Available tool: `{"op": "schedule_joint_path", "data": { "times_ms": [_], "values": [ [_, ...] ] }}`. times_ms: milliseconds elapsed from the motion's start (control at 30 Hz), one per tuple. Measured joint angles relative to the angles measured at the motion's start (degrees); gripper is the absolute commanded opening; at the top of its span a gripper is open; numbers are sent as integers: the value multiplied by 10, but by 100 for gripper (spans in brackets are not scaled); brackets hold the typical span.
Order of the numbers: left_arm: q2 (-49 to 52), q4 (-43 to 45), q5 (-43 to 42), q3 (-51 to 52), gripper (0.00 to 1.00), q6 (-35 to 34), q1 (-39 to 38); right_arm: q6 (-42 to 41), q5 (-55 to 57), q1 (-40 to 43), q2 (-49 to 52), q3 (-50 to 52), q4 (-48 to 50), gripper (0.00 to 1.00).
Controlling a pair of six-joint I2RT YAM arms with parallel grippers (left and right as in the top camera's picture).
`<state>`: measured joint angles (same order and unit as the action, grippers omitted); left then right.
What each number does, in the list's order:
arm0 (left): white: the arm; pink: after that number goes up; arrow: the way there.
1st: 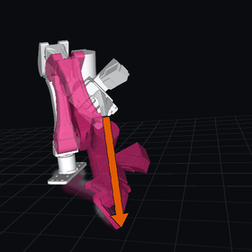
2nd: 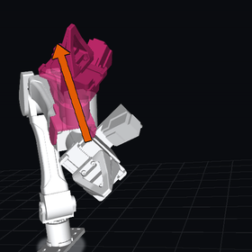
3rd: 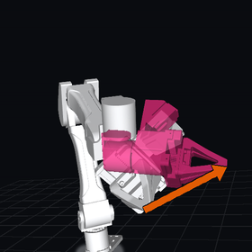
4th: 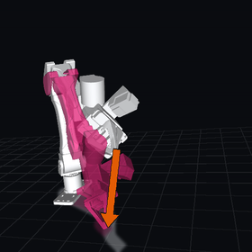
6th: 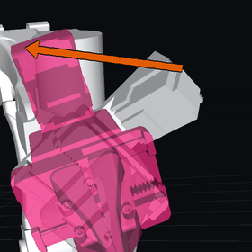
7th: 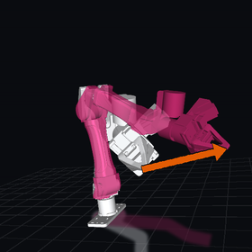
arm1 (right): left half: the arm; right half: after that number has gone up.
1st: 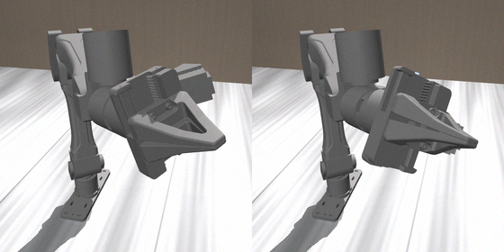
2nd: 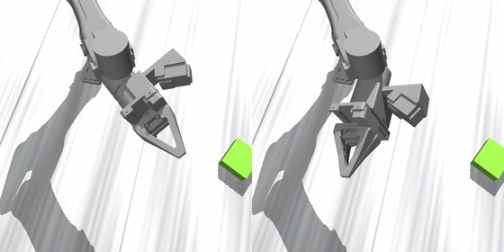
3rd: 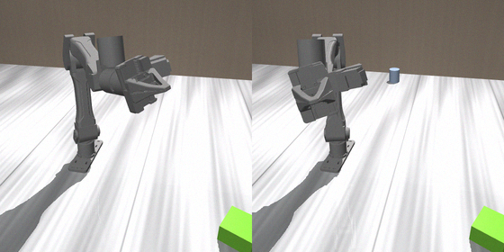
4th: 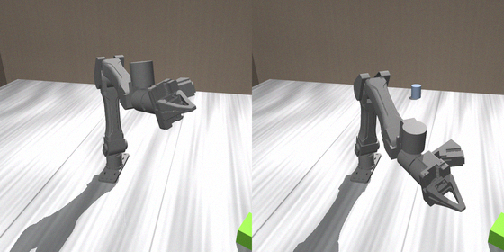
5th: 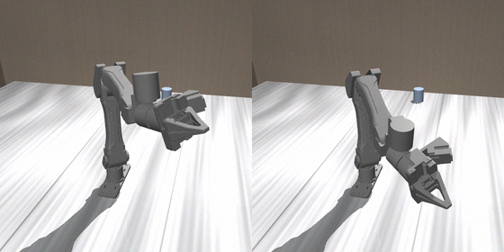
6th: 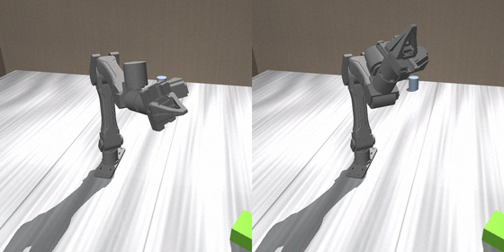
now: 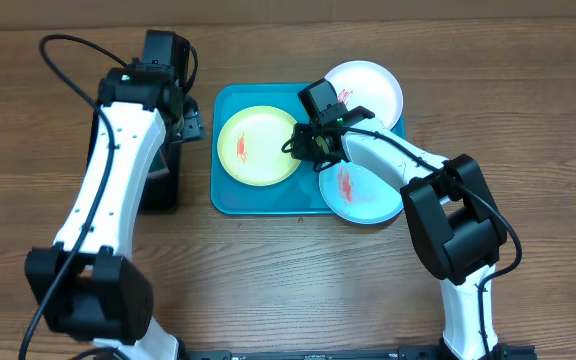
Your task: Clean dirty plates on tray and stack at the side
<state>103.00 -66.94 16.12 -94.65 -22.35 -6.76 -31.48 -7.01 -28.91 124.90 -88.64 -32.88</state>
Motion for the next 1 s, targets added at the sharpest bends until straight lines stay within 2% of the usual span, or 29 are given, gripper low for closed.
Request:
{"op": "schedule_joint_path", "data": {
  "times_ms": [167, 433, 700, 1000],
  "values": [
    [53, -21, 0, 0, 56, -4, 7, 0, 0, 0, 0, -1, -2, 7],
    [92, -17, -10, 0, 57, -14, 62, 0, 0, 0, 0, -1, -2, 7],
    [92, 48, -95, 0, 59, 60, 107, 0, 0, 0, 0, -1, -2, 7],
    [92, 71, -97, 0, 60, 80, 112, 0, 0, 0, 0, -1, -2, 7]
  ]
}}
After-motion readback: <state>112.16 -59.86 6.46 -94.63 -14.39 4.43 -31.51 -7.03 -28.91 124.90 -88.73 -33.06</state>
